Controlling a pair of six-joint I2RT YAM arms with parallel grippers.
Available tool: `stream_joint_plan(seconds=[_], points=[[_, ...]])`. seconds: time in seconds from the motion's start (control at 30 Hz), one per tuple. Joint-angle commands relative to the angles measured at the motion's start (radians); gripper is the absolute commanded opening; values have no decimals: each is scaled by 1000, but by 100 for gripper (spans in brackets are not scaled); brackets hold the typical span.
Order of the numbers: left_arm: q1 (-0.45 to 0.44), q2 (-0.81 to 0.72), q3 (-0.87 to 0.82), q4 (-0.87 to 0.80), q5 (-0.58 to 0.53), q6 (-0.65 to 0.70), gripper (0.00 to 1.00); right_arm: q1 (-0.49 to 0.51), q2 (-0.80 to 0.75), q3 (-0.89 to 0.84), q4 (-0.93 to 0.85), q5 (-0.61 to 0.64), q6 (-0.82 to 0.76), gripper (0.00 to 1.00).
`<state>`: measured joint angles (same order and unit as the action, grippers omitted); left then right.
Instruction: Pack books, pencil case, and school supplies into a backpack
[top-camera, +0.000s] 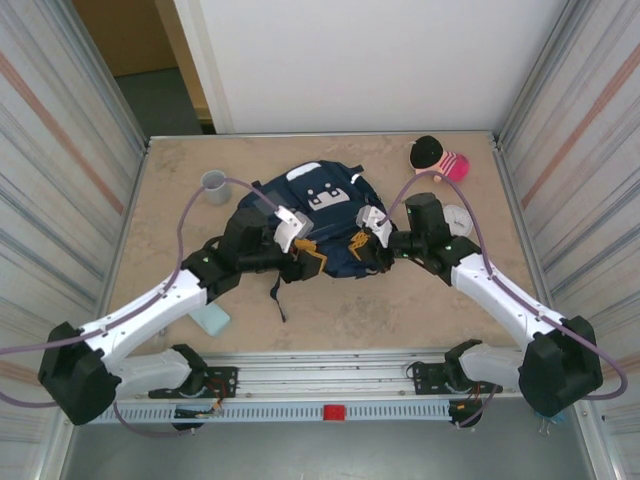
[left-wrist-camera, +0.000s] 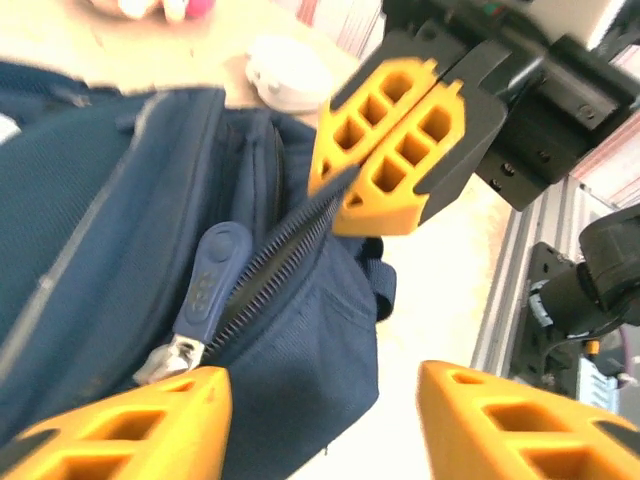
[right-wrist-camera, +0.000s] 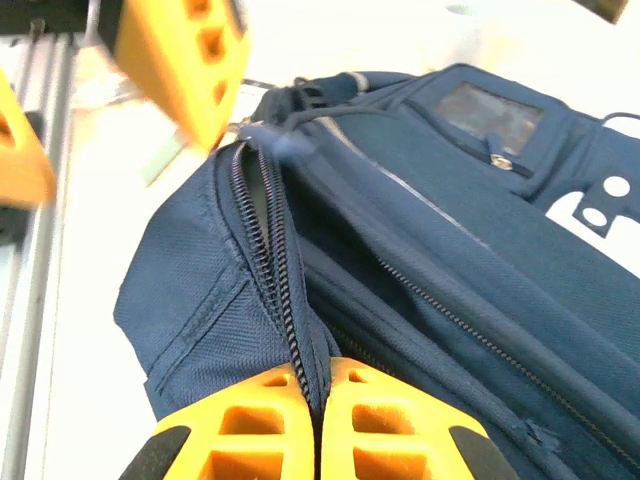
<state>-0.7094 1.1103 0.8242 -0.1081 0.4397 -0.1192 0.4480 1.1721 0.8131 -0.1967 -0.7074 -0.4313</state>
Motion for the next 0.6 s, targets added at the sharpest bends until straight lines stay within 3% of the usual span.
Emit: stream_joint_plan(seconds=[0.0,0.13,0.2,0.27,0.37,0.57], points=[[43,-111,-36,-3,-60,93,64,-36,-18,81,-79,-153,-104,0],[65,-206,-116,-42,-100,320,71,-63,-26,103,-148,-172,-188,0],[65,-231,-164,-56,-61,520,68,-75,-23,122,-194,-180,-235,0],[67,-229,-200,-35,-81,632,69,-78,-17,140,-245,-191,-291,0],[92,-173,-207,11,-44,709,72,-77,-18,149,-292,-182,-354,0],[109,-21,-189,188,58,696,73,-75,-11,155,-334,-202,-373,0]])
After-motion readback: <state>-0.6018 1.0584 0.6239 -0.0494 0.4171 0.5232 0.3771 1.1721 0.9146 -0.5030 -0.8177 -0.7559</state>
